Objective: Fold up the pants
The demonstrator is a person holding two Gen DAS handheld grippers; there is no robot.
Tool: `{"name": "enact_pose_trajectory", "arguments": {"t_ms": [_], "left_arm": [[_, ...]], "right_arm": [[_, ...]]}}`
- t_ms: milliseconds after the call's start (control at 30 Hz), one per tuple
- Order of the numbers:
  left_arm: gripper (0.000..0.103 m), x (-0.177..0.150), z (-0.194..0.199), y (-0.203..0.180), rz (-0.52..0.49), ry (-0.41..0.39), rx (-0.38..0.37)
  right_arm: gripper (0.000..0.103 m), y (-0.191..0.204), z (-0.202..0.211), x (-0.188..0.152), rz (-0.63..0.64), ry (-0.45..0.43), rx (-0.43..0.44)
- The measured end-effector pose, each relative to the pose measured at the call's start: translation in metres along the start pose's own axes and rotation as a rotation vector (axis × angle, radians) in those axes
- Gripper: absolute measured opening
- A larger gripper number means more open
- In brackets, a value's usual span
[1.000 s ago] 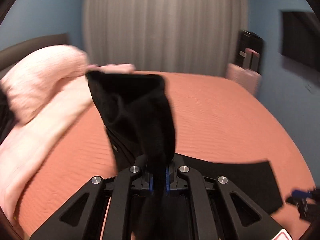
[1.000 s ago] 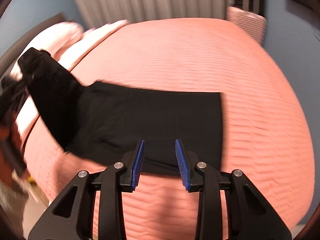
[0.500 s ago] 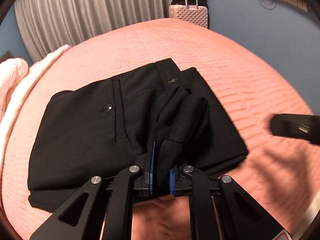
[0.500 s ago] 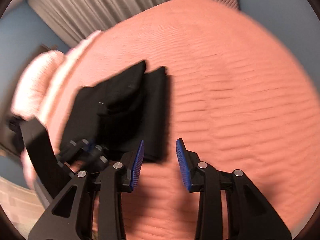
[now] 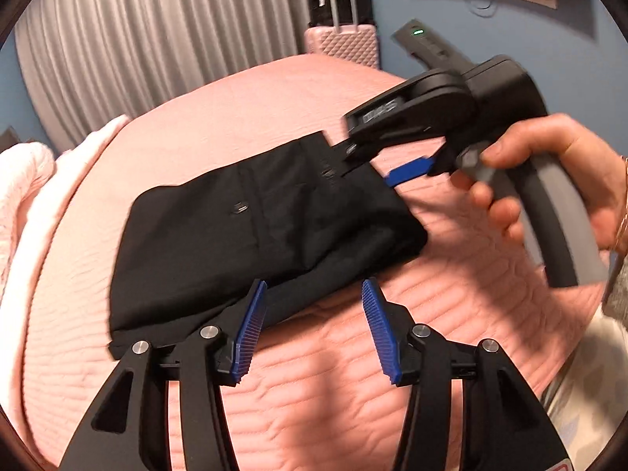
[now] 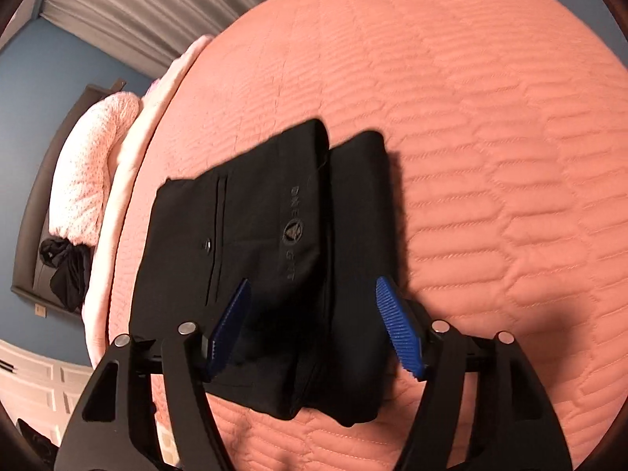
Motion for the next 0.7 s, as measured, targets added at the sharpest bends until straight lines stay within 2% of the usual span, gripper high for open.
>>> {"name": "enact_pose_trajectory", "arguments": {"t_ms": [100,200,233,267,300,333,467,567,633,700], "left_arm": [[0.050,0.005,0.002,0.020,0.049,0.016,-0.001],[0.050,-0.006,0.011,0.038,0.078,0.022,0.054],[0.050,-0.004,0.008,0.042,0.086,0.024,0.065],[0.050,-0.002,0.008,0.048,0.099,0.030,0.076],[0.051,-0.002,0.006,0.054,0.111,0.040,0.084],[0.051,-0.004,0.005,0.061,0.130,0.055,0.093],[0.052,-0.007,0.004,0.084,0.167,0.061,0.129],[0.057,-0.010,-0.005,0.098,0.208,0.083,0.150],[0.057,-0.009,-0.014,0.107,0.242,0.116,0.149],[0.057,-0.007,-0.013,0.118,0.262,0.111,0.163]], "right_arm": [[0.070,-0.002,-0.014,0.017,-0.040,0.048,0.062],[0.067,0.005,-0.031,0.028,-0.018,0.076,0.072],[0.058,0.012,-0.039,0.028,0.031,0.087,0.028],[0.035,0.014,-0.043,0.026,0.063,0.093,-0.037],[0.020,0.018,-0.044,0.025,0.092,0.096,-0.076],[0.012,0.022,-0.039,0.024,0.107,0.090,-0.068],[0.008,0.026,0.003,0.012,0.155,0.000,-0.119],[0.010,-0.016,-0.018,0.013,0.076,0.029,-0.208],[0.014,-0.026,-0.015,0.012,0.035,0.005,-0.127],[0.027,-0.027,-0.006,0.009,0.019,0.005,-0.134]]}}
Point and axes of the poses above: each gripper's, at about its wrist camera, not at the fingertips, and z roughly against the way its jaws point, y to its left, x to its top, the point moved 5 cm from there along -z, roughly the way its jaws point, and after that the axes turned 15 degrees about y, right-handed, at the moved point
